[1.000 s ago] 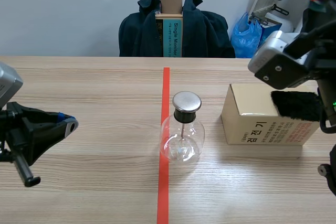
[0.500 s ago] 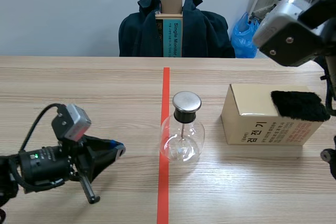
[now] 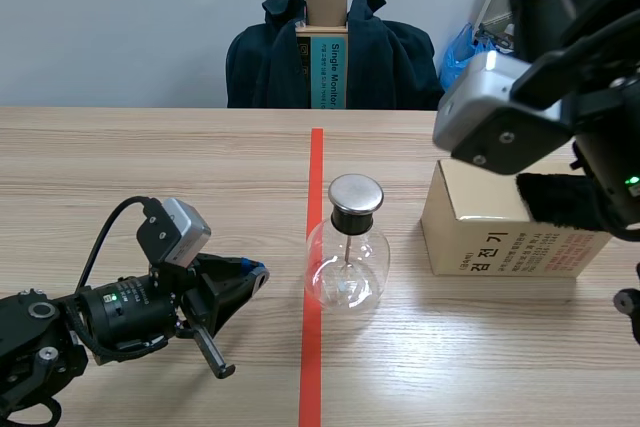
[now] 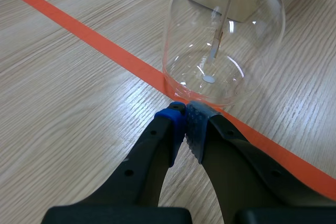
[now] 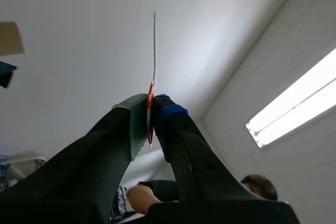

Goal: Do the electroscope experiment.
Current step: 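Bring the plate to the electroscope and point at the metal foil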

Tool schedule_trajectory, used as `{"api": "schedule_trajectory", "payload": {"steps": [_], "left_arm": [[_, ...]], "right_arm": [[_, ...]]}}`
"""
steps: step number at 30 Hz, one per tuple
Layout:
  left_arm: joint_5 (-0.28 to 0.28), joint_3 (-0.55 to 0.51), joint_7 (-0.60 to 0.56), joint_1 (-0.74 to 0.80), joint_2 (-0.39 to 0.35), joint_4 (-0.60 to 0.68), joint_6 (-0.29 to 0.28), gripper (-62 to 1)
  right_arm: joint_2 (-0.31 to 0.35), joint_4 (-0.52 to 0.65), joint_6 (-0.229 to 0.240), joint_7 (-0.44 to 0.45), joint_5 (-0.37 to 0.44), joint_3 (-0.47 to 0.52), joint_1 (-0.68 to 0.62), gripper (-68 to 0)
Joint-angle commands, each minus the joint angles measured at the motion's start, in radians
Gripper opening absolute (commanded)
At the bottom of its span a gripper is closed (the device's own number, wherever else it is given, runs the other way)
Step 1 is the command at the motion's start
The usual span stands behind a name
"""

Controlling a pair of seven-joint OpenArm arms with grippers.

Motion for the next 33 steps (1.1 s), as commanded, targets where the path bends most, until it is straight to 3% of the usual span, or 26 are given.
{"api": "schedule_trajectory", "payload": {"steps": [1,4,12,20,26,33], "left_arm": [[-0.01,-0.005,-0.021,-0.008,-0.003,0.016,-0.002,-58.1],[-0.01,-0.005,-0.024,-0.008,-0.003,0.016,-0.002,-58.1],[-0.01,-0.005,-0.026,-0.008,-0.003,0.016,-0.003,-58.1],[-0.01,-0.003,-0.024,-0.008,0.006,0.016,-0.003,-58.1],[-0.01,0.002,-0.024,-0.008,0.006,0.016,-0.003,-58.1],[-0.01,0.002,-0.024,-0.008,0.006,0.016,-0.003,-58.2]], "right_arm": [[0.008,0.015,0.032,0.031,-0.018,0.005,0.011,-66.7],[0.008,-0.013,0.098,0.077,-0.065,0.005,0.011,-66.7],[-0.018,-0.217,0.097,0.177,-0.115,0.005,0.035,-66.7],[-0.048,-0.392,0.094,0.185,-0.066,0.005,0.095,-66.7],[-0.048,-0.475,0.092,0.186,-0.061,0.005,0.128,-66.7],[-0.046,-0.488,0.081,0.227,-0.061,0.008,0.116,-66.7]]}}
